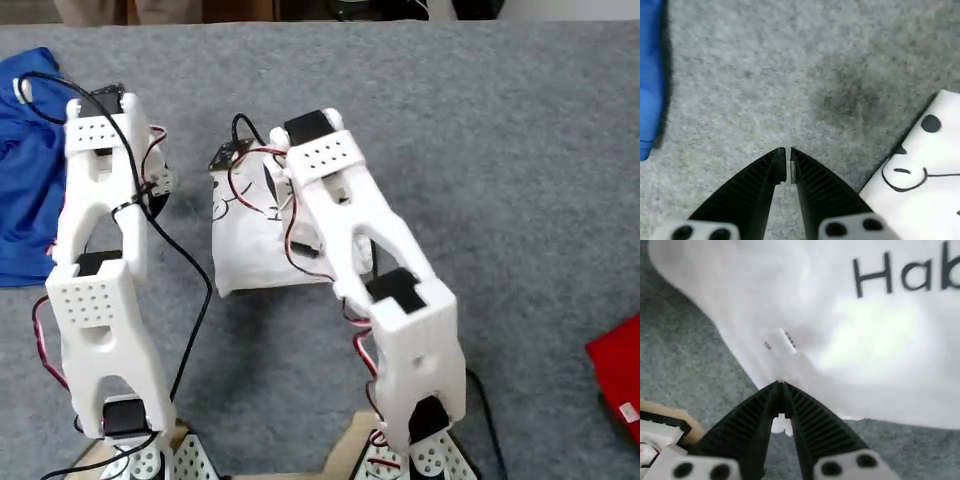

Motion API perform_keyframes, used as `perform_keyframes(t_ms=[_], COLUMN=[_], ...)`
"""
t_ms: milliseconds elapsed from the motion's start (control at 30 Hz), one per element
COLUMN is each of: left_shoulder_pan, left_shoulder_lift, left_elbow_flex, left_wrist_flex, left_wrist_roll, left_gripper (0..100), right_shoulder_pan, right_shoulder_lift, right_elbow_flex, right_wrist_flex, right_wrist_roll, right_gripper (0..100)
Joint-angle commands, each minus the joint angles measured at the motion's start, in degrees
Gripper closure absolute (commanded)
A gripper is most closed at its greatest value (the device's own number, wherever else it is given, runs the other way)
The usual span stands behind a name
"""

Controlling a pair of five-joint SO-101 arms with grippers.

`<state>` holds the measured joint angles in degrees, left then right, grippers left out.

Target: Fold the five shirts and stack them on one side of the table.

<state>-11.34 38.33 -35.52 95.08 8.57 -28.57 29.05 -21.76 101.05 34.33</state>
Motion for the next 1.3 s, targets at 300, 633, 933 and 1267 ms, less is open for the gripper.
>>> perform_keyframes(t_ms=[300, 633, 933, 1267], left_shoulder_pan=[-3.52, -5.80, -8.26, -7.91], left_shoulder_lift=[-0.48, -0.48, -0.40, -0.40], left_elbow_flex=[-3.60, -3.43, 2.46, 10.11], left_wrist_flex=[-0.97, -1.76, -1.76, -9.93], left_wrist_roll=[0.00, 0.35, 0.35, 0.35], left_gripper=[96, 96, 96, 96], right_shoulder_pan=[0.66, 0.66, -0.57, -0.57], right_shoulder_lift=[-18.33, -25.80, -3.12, 6.64], right_elbow_flex=[27.30, 19.65, -0.75, -7.78], right_wrist_flex=[-5.54, -9.67, -10.29, 1.23], right_wrist_roll=[0.53, 0.18, 0.09, 0.18], right_gripper=[99.3, 99.3, 99.3, 99.3])
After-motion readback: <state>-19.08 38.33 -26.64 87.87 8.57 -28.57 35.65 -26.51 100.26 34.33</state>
